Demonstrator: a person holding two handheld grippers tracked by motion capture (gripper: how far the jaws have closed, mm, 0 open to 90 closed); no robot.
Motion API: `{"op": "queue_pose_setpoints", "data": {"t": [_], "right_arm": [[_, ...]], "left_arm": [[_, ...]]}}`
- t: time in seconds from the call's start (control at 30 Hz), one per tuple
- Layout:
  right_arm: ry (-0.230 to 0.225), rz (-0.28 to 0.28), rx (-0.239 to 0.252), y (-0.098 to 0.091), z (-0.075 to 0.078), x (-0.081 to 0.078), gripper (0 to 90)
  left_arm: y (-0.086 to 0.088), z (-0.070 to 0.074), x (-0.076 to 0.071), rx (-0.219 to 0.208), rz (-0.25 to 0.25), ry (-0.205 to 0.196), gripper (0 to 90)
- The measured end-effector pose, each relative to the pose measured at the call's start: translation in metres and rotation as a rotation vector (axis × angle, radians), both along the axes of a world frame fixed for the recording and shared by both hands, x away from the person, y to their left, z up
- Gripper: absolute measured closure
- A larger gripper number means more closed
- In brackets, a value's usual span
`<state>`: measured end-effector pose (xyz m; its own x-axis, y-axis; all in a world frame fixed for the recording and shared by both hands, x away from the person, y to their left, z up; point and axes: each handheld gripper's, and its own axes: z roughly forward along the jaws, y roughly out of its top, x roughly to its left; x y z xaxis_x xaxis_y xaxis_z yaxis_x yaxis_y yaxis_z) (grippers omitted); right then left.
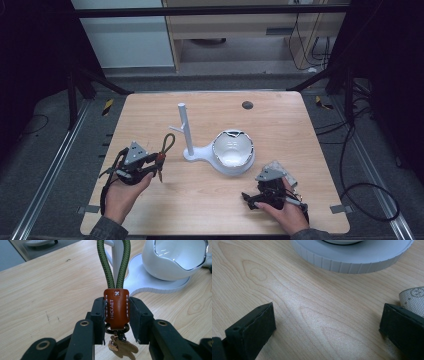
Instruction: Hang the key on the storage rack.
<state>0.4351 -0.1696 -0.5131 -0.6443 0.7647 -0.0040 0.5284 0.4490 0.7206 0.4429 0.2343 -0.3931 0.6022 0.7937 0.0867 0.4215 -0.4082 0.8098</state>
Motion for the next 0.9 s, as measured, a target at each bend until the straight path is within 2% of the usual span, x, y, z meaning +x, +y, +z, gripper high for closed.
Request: {"op": "queue_pose_setpoints", "data": {"t": [0.27, 0.37, 0.47, 0.9], "right_arm": [[-0.002, 0.001, -0.002, 0.0, 0.0, 0.0, 0.2], [-0.002, 0.0, -0.002, 0.0, 0.0, 0.0, 0.2], [0.0, 0.0, 0.0, 0.0, 0.0, 0.0, 0.2], [0.0, -0.003, -0.002, 0.0, 0.0, 0.001, 0.2]], "left_arm": [[-0.006, 0.005, -0.01, -0.039, -0.017, -0.037, 66.2], [-0.008, 0.006, -0.012, -0.041, -0.018, -0.04, 66.2], [-0.009, 0.007, -0.015, -0.065, -0.02, -0.045, 66.2], [-0.016, 0.013, -0.027, -0.101, -0.044, -0.085, 66.2]]}}
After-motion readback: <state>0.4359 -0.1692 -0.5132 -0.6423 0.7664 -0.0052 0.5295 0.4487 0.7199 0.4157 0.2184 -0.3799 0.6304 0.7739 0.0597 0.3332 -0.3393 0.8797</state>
